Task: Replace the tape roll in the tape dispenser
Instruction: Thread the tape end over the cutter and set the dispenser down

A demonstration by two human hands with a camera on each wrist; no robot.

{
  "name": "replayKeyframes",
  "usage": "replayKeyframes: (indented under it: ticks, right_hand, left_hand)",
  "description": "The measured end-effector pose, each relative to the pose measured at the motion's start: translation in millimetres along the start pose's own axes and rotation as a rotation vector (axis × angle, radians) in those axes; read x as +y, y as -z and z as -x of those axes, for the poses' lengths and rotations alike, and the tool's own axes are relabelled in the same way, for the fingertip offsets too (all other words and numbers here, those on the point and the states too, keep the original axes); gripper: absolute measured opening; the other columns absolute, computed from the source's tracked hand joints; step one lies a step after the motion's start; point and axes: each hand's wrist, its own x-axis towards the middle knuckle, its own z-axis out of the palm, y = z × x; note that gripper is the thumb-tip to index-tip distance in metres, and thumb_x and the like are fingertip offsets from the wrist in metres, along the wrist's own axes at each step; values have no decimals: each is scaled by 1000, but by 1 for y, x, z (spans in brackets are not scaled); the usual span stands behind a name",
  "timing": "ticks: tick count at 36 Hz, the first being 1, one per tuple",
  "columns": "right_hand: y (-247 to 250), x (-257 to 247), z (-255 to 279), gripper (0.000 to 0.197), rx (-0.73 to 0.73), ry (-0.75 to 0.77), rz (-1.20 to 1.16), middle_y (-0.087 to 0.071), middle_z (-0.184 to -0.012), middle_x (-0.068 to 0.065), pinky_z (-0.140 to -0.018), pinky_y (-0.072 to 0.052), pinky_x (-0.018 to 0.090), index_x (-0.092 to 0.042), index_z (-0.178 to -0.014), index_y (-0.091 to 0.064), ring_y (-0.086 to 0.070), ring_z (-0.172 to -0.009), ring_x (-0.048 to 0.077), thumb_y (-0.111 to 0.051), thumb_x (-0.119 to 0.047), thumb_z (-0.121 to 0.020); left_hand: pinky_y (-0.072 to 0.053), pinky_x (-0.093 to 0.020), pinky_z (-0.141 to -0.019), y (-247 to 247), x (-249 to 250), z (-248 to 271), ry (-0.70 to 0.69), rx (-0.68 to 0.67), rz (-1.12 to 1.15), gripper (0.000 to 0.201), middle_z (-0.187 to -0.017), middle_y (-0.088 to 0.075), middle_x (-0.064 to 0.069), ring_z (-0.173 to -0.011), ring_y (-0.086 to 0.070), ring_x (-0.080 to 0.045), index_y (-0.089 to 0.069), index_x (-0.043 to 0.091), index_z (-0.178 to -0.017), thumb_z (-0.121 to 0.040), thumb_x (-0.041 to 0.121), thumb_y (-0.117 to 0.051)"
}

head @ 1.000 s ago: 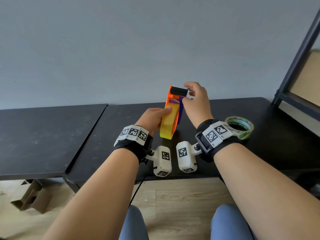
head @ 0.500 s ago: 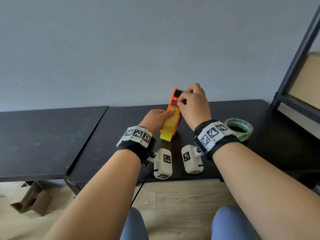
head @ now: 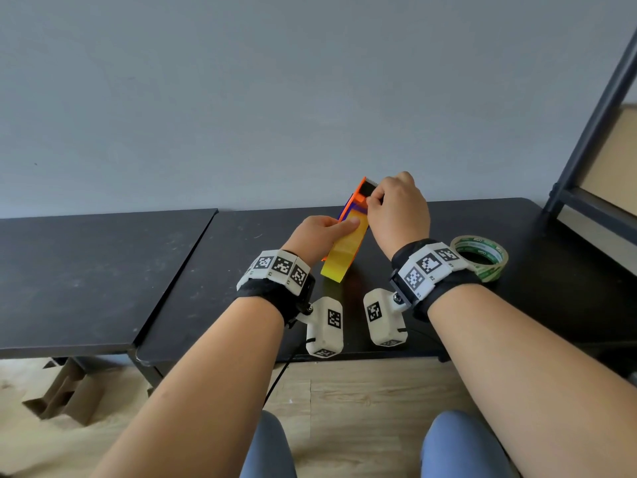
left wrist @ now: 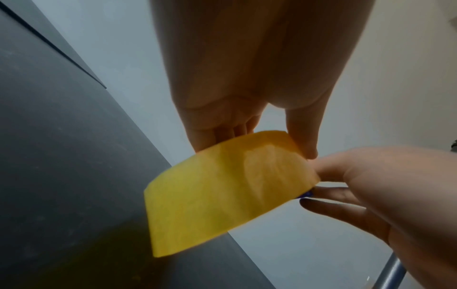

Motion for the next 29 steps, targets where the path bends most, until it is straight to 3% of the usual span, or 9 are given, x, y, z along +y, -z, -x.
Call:
replayKeyframes:
  ticks: [10, 15, 18, 21, 25, 29]
  right_hand:
    - [-1, 1, 6, 13, 30, 7, 88, -52, -108, 7, -61, -32, 32, -15, -94, -59, -55, -96, 26, -50, -23, -97]
    - [-4, 1, 1, 14, 38, 26, 56, -57, -103, 7, -61, -34, 34, -14, -89, -62, -51, -101, 28, -51, -20, -94]
    - [-5, 2, -1, 14, 39, 13, 5, -60, -99, 10, -65, -39, 36, -11, -86, -64, -54, -96, 31, -53, -17, -93]
    - [-5, 4, -3, 15, 20, -40, -71, -60, -102, 12, -69, -48, 39, -10, -86, -65, -58, -92, 32, -53, -16, -93]
    - [-1, 9, -6, 16, 4, -57, -28, -63, -101, 11, -75, -48, 40, -13, -87, -66, -61, -87, 34, -51, -18, -93]
    - [1, 10, -6, 17, 6, -44, 49, -63, -98, 10, -75, -45, 41, -16, -88, -65, -60, -83, 35, -49, -20, -94]
  left_hand:
    - [-52, -50, -98, 2, 5, 1, 31, 1, 23, 50, -107, -74, -13, -103, -69, -32, -71, 11, -109, -84, 53, -61]
    - [-48, -48, -103, 1, 7, -1, 91, 22, 79, 44, -118, -69, -13, -110, -65, -32, -66, 8, -120, -92, 41, -58]
    - [-47, -47, -104, -1, 6, 0, 98, 35, 69, 45, -121, -67, -10, -112, -63, -29, -63, 11, -123, -93, 43, -55]
    - [-48, -43, -101, -3, 4, -1, 93, 56, 61, 43, -120, -66, -8, -111, -62, -27, -63, 13, -121, -93, 45, -55]
    - [-46, -33, -84, -4, 3, -3, 73, 87, 51, 40, -111, -65, -6, -100, -59, -23, -63, 13, -117, -94, 44, -53]
    - [-45, -35, -89, -5, 6, -4, 74, 109, 36, 42, -115, -64, -6, -108, -59, -26, -62, 12, -121, -95, 44, -50]
